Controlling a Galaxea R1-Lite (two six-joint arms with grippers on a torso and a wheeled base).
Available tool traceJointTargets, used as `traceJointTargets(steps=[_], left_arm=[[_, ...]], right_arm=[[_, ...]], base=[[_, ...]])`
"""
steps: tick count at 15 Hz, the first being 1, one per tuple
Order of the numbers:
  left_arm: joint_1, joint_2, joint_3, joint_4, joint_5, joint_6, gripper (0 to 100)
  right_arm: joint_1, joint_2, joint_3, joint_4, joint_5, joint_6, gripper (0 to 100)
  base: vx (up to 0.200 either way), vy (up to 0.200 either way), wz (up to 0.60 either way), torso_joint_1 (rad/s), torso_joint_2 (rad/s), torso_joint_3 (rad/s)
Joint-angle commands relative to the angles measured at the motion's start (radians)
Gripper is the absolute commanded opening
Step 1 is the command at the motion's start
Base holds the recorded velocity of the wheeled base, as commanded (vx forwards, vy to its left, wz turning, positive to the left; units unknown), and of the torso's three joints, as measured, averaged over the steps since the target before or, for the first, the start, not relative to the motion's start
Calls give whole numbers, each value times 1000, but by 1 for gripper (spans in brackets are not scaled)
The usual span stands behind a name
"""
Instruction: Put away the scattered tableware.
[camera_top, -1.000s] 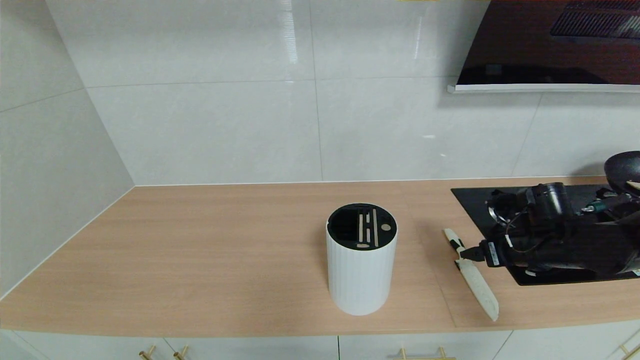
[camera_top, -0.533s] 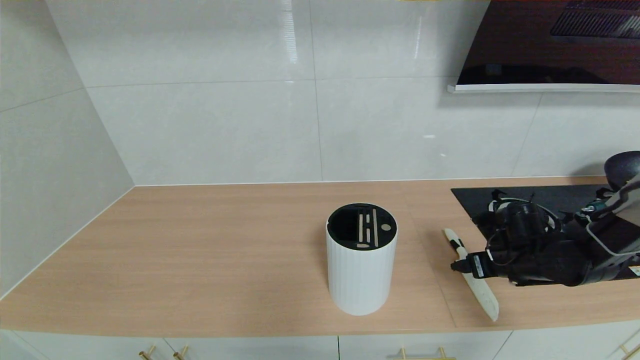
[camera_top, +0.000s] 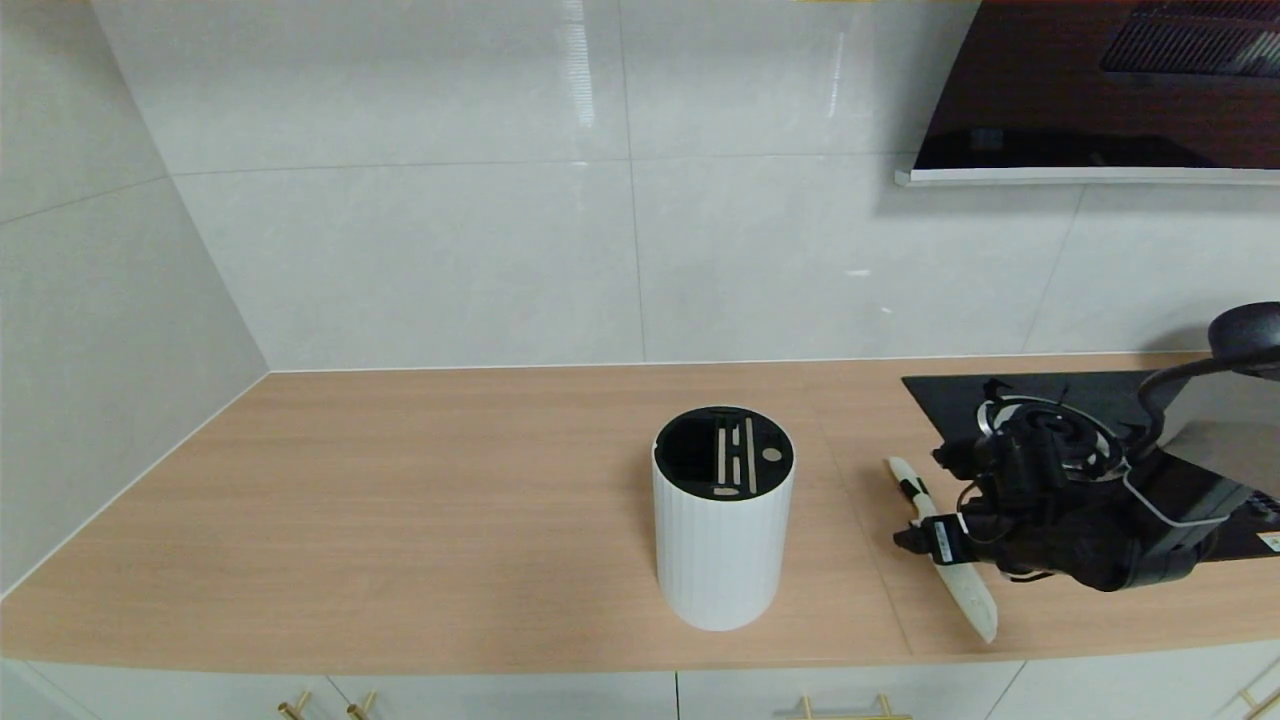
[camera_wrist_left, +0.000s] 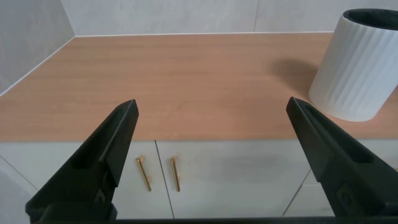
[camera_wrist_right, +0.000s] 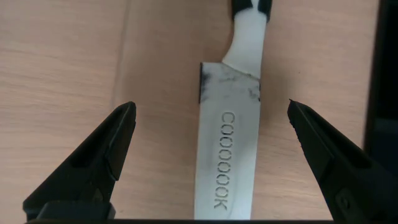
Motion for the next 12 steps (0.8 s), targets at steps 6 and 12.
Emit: traceJointTargets(steps=[6, 12], left_arm=[[0, 0, 0, 0, 0, 0, 100], [0, 0, 0, 0, 0, 0, 100]], right_arm=[[-9, 70, -34, -65, 4, 3, 100], [-29, 91, -55, -67, 5, 6, 100]], base=[[0, 0, 0, 0, 0, 0], [0, 0, 0, 0, 0, 0]])
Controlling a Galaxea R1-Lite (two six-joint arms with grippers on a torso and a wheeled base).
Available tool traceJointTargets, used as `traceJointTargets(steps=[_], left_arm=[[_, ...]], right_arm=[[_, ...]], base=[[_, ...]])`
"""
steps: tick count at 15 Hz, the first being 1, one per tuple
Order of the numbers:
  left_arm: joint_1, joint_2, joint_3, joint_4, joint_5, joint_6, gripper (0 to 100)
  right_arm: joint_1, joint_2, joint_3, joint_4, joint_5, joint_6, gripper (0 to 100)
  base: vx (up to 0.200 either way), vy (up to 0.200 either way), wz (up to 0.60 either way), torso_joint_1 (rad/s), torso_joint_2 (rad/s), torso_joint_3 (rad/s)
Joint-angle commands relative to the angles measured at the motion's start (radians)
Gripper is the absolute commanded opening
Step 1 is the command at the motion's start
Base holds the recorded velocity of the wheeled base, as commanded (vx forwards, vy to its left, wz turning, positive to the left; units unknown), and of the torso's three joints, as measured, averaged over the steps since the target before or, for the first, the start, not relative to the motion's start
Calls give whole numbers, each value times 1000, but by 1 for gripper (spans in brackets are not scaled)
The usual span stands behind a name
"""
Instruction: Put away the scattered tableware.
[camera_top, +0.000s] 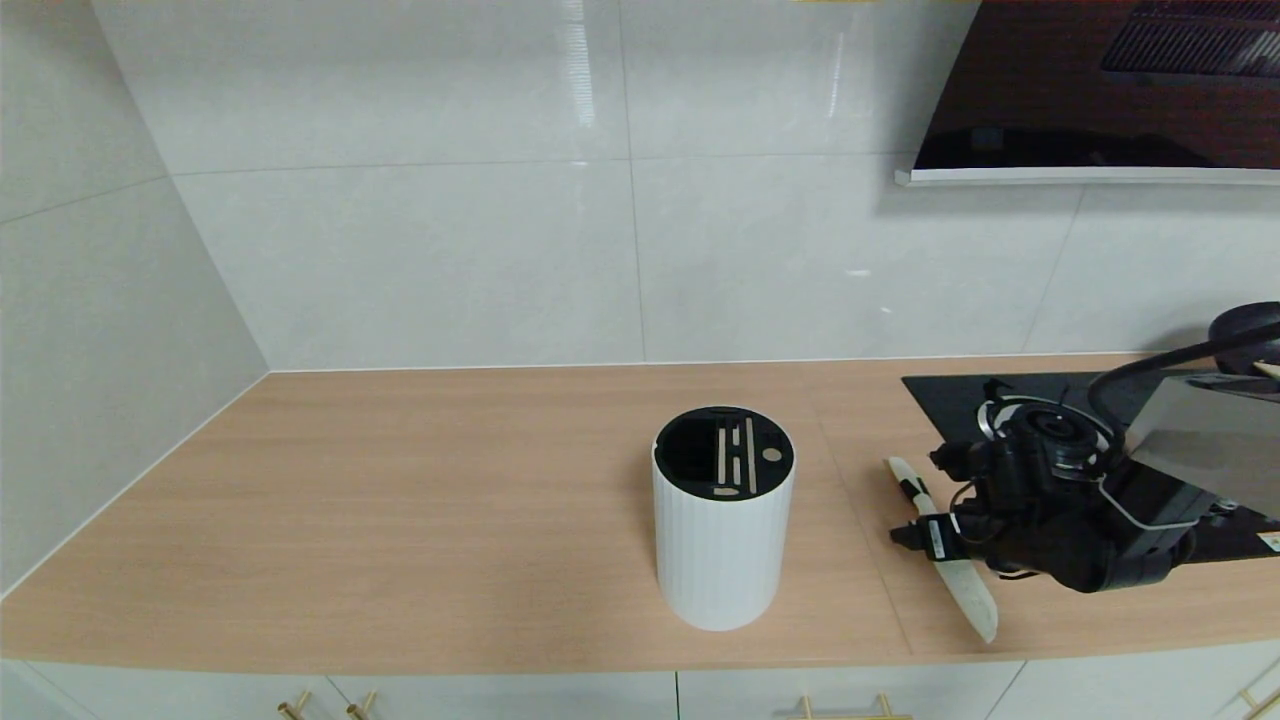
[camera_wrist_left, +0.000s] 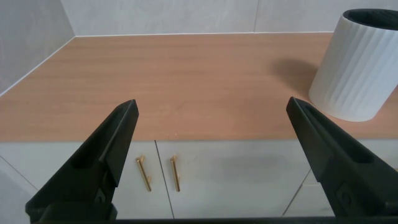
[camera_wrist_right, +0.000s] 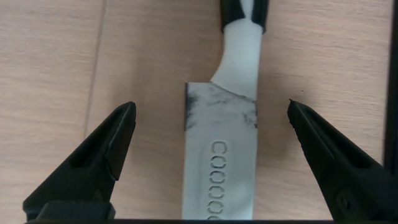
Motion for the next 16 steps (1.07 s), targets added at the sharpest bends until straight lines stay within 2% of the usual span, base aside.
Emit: traceJointTargets(steps=[1, 13, 14, 16], left_arm=[[0, 0, 0, 0, 1, 0, 100], [0, 0, 0, 0, 1, 0, 100], [0, 0, 0, 0, 1, 0, 100], [0, 0, 0, 0, 1, 0, 100]], right_arm=[[-5, 2, -7, -3, 1, 2, 100], [-5, 25, -10, -11, -5, -1, 100], [-5, 25, -7, -11, -5, -2, 0], [-5, 25, 0, -11, -5, -4, 0]], base=[[0, 0, 0, 0, 0, 0], [0, 0, 0, 0, 0, 0], [0, 0, 0, 0, 0, 0], [0, 0, 0, 0, 0, 0]])
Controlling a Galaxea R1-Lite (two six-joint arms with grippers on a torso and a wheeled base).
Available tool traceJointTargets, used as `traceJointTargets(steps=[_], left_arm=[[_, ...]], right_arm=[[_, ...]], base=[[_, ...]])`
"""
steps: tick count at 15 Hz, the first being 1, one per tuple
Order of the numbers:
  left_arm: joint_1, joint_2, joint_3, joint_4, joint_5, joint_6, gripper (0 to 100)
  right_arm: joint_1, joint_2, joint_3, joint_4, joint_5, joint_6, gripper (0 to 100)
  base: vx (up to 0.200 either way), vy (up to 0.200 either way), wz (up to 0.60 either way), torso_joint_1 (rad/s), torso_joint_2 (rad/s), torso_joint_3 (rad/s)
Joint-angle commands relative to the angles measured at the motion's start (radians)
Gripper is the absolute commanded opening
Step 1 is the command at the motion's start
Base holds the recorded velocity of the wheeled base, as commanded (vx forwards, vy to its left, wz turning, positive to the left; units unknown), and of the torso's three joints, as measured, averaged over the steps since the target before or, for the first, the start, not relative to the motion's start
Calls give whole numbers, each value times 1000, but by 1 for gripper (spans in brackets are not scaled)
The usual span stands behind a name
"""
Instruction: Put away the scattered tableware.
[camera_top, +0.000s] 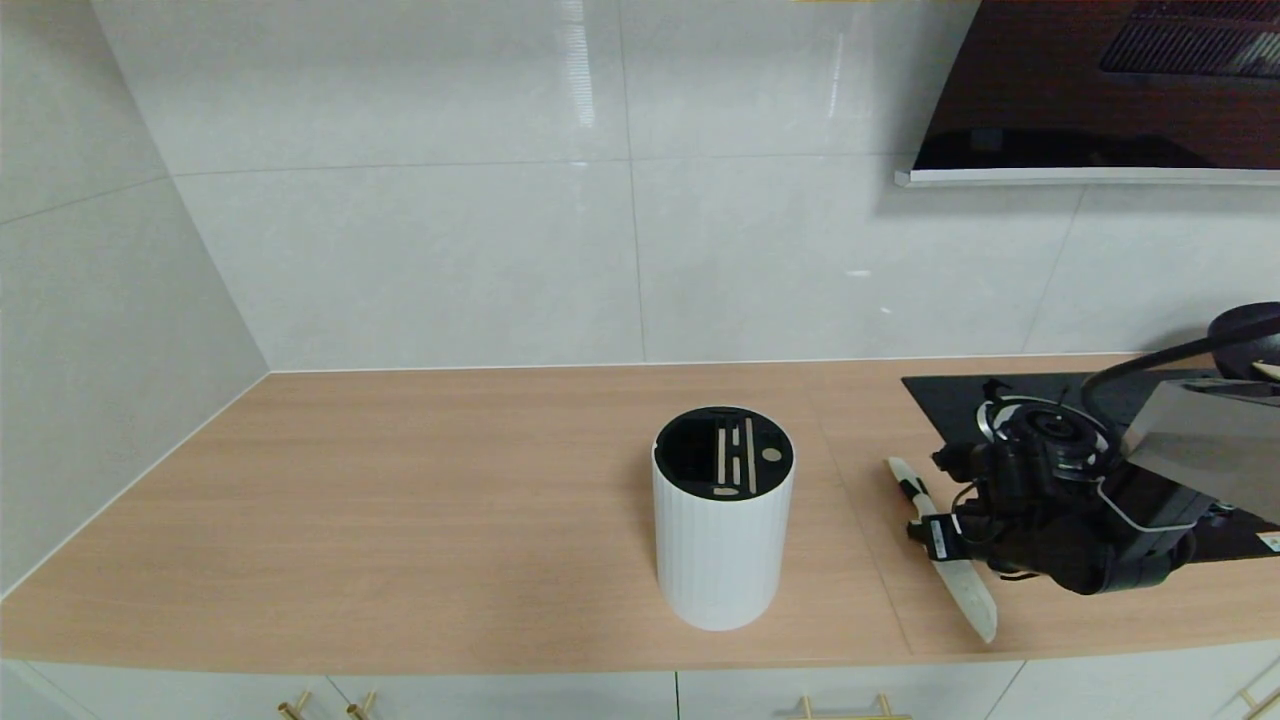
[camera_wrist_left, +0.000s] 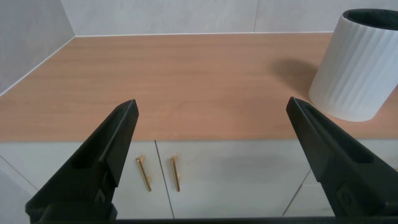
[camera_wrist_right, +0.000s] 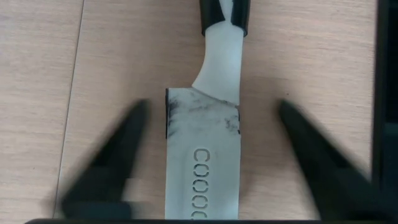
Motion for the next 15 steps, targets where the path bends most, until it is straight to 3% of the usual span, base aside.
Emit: traceJointTargets(steps=[1, 7, 12, 13, 15], left_arm=[[0, 0, 0, 0, 0, 0, 100], [0, 0, 0, 0, 0, 0, 100], [0, 0, 3, 1, 2, 28, 100], [0, 0, 2, 3, 2, 54, 100], [0, 0, 2, 3, 0, 61, 100]], right_arm=[[0, 0, 6, 4, -1, -1, 0], [0, -25, 16, 6, -1, -2, 0], [8, -207, 80, 7, -1, -7, 0], [18, -256, 94, 9, -4, -5, 0], [52, -364, 128, 15, -5, -2, 0]], base=[[0, 0, 0, 0, 0, 0], [0, 0, 0, 0, 0, 0], [0, 0, 0, 0, 0, 0], [0, 0, 0, 0, 0, 0], [0, 0, 0, 0, 0, 0]])
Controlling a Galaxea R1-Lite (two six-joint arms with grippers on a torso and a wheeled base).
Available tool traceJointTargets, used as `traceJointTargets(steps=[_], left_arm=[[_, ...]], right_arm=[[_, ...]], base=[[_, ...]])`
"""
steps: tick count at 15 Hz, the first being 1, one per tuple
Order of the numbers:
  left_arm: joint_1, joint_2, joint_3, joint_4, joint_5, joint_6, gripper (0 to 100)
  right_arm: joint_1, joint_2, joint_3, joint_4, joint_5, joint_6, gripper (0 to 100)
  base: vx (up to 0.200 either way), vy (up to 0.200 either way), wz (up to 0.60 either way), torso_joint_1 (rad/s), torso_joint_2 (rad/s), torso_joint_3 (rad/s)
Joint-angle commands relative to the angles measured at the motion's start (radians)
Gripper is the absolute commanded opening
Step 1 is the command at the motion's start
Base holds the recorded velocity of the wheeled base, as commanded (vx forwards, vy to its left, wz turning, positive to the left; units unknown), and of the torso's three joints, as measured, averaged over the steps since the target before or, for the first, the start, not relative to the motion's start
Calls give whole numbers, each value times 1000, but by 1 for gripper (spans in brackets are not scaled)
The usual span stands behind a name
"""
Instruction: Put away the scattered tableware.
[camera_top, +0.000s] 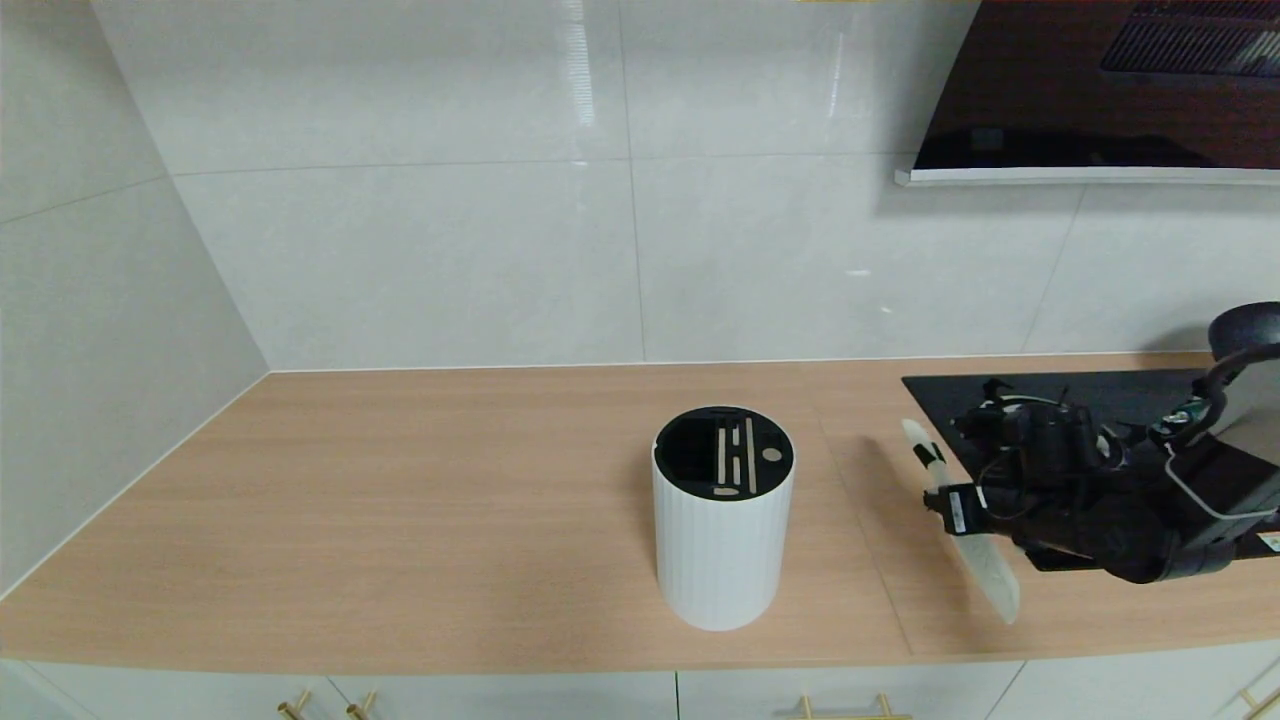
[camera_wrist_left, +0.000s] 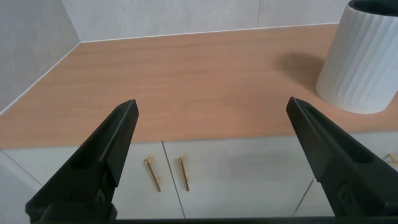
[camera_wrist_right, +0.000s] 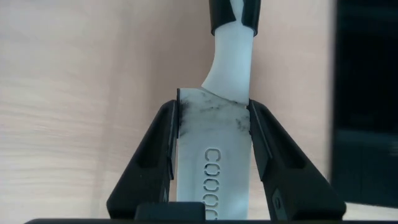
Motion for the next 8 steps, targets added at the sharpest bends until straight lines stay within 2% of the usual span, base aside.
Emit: traceJointTargets(steps=[1, 2, 3, 4, 5, 6, 7, 8], left_arm=[[0, 0, -2, -2, -4, 1, 100], [0, 0, -22, -3, -15, -1, 100], [0, 2, -80, 8, -33, -4, 100], [-1, 20, -146, 25, -64, -21, 100], [-4, 108, -247, 69, -122, -24, 100], [-4, 197, -306, 86, -160, -24, 100], [-4, 347, -390, 86, -211, -24, 100], [-4, 456, -457, 86, -236, -24, 100]], right_arm=[[59, -200, 55, 1, -2, 2, 0], [90, -256, 71, 2, -5, 7, 0], [124, -313, 81, 4, -13, 11, 0], [157, -365, 84, 5, -30, 14, 0], [202, -427, 74, 28, -59, 14, 0], [236, -467, 55, 64, -62, 14, 0], [294, -513, 46, 117, -65, 16, 0], [323, -543, 46, 128, -67, 16, 0]], base=[[0, 0, 0, 0, 0, 0], [0, 0, 0, 0, 0, 0], [0, 0, 0, 0, 0, 0], [0, 0, 0, 0, 0, 0], [0, 0, 0, 0, 0, 0], [0, 0, 0, 0, 0, 0], [0, 0, 0, 0, 0, 0], [0, 0, 0, 0, 0, 0]])
